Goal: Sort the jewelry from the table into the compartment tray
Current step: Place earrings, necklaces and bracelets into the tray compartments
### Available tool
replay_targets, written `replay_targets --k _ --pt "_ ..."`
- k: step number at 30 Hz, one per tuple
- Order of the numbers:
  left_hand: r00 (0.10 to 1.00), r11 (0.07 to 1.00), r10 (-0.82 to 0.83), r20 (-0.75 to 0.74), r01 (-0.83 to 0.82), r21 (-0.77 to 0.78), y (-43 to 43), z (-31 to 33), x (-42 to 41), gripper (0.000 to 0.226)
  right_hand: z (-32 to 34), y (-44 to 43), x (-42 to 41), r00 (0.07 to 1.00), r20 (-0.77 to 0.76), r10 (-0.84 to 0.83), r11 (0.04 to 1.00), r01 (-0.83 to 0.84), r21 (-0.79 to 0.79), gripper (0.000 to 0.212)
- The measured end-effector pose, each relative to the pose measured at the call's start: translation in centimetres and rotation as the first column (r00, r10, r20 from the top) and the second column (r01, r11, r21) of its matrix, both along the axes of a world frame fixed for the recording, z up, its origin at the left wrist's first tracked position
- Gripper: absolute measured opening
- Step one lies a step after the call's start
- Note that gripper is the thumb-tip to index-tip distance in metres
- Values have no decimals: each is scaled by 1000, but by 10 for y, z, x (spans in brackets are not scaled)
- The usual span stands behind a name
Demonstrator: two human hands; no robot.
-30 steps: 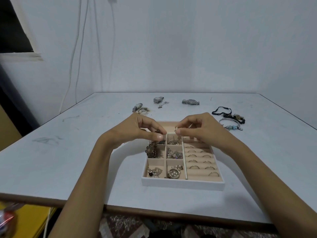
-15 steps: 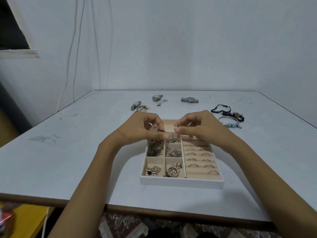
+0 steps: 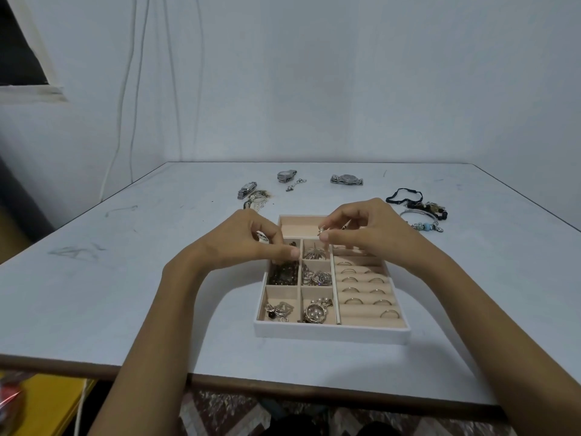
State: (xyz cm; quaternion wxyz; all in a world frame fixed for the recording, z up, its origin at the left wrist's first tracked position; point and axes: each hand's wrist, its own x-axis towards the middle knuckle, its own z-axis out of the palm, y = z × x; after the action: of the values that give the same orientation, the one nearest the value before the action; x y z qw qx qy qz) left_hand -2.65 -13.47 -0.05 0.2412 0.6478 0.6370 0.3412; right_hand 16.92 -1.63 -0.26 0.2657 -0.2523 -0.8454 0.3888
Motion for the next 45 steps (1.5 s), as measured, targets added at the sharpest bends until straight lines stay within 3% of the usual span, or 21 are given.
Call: replay_targets --k 4,12,17,23,28,31,33,37,45 --pt "999 1000 -11 -50 12 19 3 -5 -6 35 0 0 0 1000 9 6 1000 -6 7 14" --pt "996 997 -79 -37 79 2 1 -3 -3 19 0 -1 0 1000 31 3 1000 -4 21 15" --pt "995 995 -100 -30 100 26 2 -7 -6 31 1 -2 0 999 41 5 1000 -5 1 16" --pt "998 997 -69 -14 68 -19 3 -7 -8 15 1 -2 1 998 58 24 1000 -24 5 16" --pt "992 988 102 -69 -93 126 13 -14 -18 13 0 0 0 999 38 20 1000 -21 10 16" --pt "943 953 271 -193 -235 189 21 -25 -31 21 -2 3 -1 999 38 0 999 -2 40 19" --pt "874 948 317 -367 -303 96 25 -32 -36 35 -4 4 -2 999 42 -29 997 26 79 20" --pt "786 924 205 -583 -351 -149 28 -45 -27 53 -10 0 -7 994 60 -94 977 80 199 18" --pt "748 905 167 -642 -374 -201 29 -49 -24 53 -15 -13 -12 981 125 -145 915 85 395 10"
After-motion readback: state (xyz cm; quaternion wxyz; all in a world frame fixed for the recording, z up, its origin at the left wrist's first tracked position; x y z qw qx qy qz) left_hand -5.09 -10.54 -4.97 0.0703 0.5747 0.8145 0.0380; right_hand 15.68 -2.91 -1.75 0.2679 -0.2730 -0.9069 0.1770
